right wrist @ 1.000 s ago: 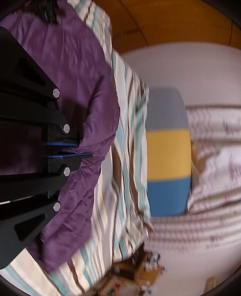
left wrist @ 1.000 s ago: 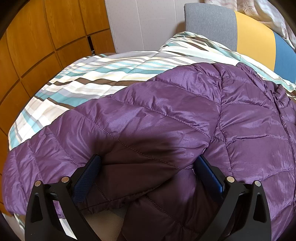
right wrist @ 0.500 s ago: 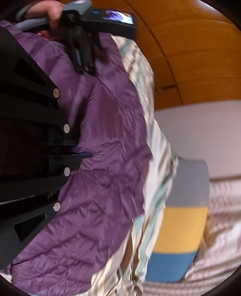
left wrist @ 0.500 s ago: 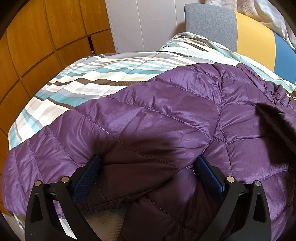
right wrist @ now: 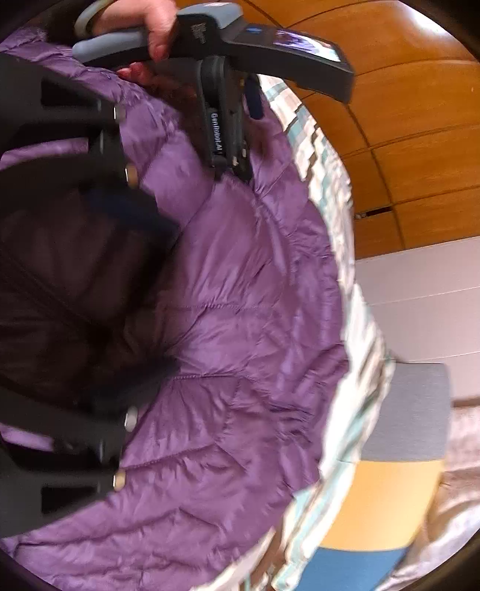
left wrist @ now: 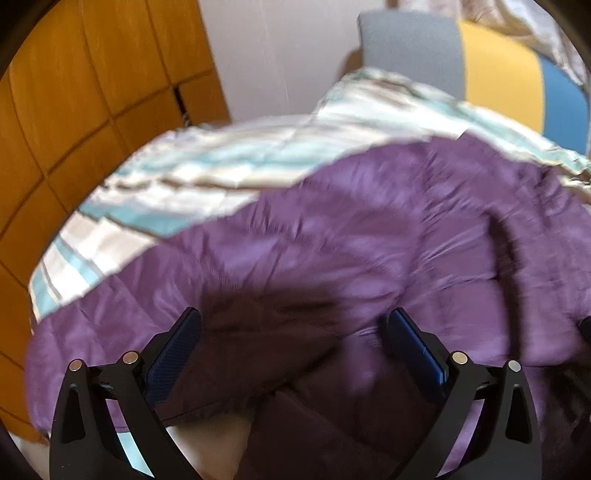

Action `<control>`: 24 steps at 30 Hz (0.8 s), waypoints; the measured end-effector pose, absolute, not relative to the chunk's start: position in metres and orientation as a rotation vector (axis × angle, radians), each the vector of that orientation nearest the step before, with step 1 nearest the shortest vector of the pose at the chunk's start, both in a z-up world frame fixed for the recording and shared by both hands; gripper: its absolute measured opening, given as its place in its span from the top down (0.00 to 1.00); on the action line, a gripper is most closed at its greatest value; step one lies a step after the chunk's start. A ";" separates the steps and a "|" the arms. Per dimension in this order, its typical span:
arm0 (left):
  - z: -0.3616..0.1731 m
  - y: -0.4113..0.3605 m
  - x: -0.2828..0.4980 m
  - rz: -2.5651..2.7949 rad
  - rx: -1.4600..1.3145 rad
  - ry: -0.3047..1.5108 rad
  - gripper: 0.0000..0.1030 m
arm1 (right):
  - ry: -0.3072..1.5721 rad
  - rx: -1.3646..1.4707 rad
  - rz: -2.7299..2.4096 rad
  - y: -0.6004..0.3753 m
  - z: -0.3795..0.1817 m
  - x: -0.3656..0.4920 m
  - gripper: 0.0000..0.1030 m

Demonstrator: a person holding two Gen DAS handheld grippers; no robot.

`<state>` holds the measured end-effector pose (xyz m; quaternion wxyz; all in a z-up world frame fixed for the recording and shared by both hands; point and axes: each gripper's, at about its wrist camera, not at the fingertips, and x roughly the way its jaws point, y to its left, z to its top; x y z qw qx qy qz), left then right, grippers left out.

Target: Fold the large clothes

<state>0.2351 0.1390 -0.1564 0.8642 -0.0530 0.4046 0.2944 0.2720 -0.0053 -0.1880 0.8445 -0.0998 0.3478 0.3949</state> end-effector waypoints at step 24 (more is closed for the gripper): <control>-0.177 0.088 0.282 0.403 -0.255 0.795 0.41 | 0.666 0.274 0.122 -0.213 -0.160 0.309 0.58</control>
